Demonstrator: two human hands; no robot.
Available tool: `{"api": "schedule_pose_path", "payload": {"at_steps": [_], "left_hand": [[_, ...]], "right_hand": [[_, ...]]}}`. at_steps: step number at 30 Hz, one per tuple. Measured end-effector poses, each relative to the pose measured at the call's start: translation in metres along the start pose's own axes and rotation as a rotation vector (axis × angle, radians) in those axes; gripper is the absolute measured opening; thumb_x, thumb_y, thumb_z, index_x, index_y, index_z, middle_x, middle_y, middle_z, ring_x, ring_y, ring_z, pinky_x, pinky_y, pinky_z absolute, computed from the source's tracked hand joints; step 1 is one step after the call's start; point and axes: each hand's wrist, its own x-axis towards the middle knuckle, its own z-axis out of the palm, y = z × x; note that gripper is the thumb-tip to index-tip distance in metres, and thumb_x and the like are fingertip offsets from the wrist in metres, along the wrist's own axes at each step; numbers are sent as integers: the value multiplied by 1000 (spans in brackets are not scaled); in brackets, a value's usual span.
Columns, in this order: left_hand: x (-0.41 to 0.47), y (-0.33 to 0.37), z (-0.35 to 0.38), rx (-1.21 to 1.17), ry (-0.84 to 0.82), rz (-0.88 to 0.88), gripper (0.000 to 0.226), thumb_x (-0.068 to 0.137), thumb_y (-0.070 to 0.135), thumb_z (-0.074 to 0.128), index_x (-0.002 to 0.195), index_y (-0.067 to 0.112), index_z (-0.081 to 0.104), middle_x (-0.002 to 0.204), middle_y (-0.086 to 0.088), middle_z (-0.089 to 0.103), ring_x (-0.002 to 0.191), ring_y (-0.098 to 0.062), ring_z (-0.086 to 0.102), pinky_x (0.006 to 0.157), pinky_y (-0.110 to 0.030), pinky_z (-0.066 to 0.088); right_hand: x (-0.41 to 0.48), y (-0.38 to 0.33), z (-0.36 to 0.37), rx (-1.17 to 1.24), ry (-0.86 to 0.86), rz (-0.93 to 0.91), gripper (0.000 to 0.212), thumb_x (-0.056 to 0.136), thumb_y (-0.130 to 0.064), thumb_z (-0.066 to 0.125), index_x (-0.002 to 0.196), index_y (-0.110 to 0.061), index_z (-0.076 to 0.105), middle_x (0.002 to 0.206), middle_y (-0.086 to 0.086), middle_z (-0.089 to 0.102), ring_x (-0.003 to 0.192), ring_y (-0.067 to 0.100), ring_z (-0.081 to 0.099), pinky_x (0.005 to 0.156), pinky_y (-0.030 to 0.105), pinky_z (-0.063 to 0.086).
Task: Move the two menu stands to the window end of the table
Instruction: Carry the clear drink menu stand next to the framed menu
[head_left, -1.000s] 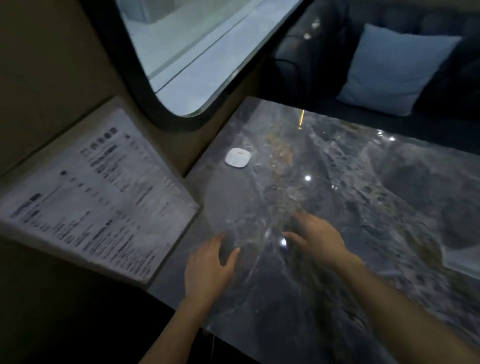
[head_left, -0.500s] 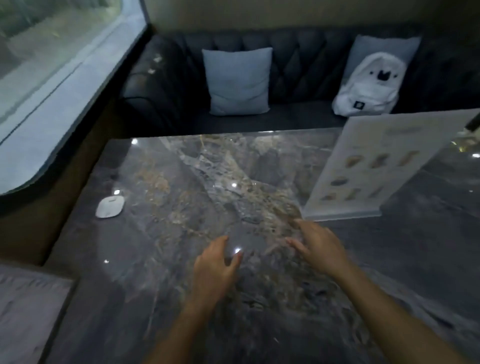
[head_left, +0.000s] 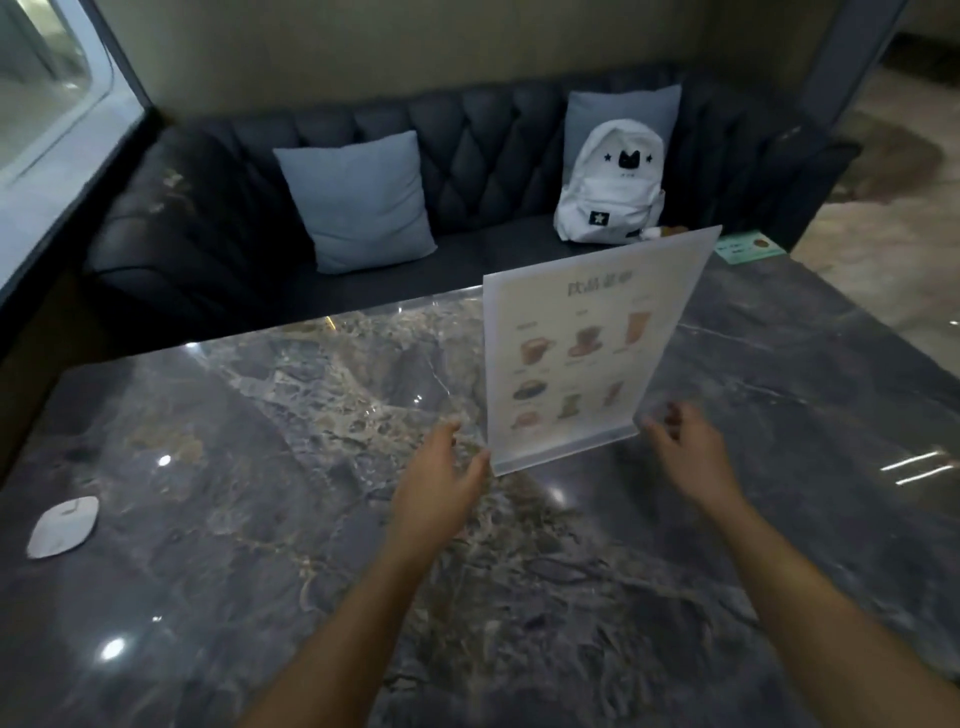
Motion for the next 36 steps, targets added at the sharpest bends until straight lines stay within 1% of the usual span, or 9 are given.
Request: {"api": "schedule_pose_path", "payload": {"at_steps": [4,7,10,13,18,22,25,30,36], "left_hand": [[24,23,0,0,-22,-31,64,80,55,52,132,24,33,137,-6,47,121,-22,48,98,-49,45],[34,35,0,-61,-76,-2,66,80,50,55,134,20,32,139,-8,45,124,-24,45,101,-49,42],[36,47,0,-155,-113,-10,58,84,40,56,132,21,31,135,-8,47,120,-26,49,98,-48,45],[35,55,2,-155,-86,-7,36,92,28,46,124,24,32,124,-12,55,108,-31,56,88,-51,50],[30,59,3,-84,-19,44,20,97,20,30,116,19,36,110,-16,62,93,-36,60,79,-49,51],[25,55,-1,-145,43,45,21,95,21,33,113,28,41,102,-6,63,83,-23,59,63,-31,47],[21,47,-11,-170,96,40,20,95,18,32,109,27,44,103,-9,66,85,-25,61,70,-40,53],[16,28,-42,-167,193,-21,15,96,22,32,95,24,46,95,-9,65,81,-24,61,70,-47,54],[2,-6,-95,-163,323,-63,17,94,19,34,103,26,48,102,-7,66,87,-23,61,72,-47,54]], "right_hand": [[28,-20,-9,356,51,75,67,83,-19,63,136,-5,25,139,21,38,125,34,41,93,38,37],[41,-30,-12,412,4,49,84,80,-25,67,141,-15,11,147,12,29,132,26,31,99,39,33],[44,-37,-7,490,-57,5,70,81,-21,64,135,-13,20,128,7,41,111,19,44,80,33,44],[44,-39,1,499,-71,-3,55,83,-21,62,125,-8,29,118,9,48,99,21,50,64,28,42],[46,-38,2,504,-69,-25,48,83,-20,61,118,-6,32,114,10,48,99,24,53,80,40,46],[42,-42,7,523,-49,-84,31,82,-17,63,104,-7,42,110,14,55,94,25,57,77,38,48],[38,-53,16,525,-55,-104,23,82,-16,63,99,-6,49,109,18,58,96,30,59,79,41,50],[31,-84,39,506,-143,-124,48,83,-28,62,116,0,43,118,19,57,103,31,59,89,53,50],[12,-140,84,501,-287,-188,55,81,-39,61,121,-8,40,124,14,55,107,28,58,91,55,49]]}}
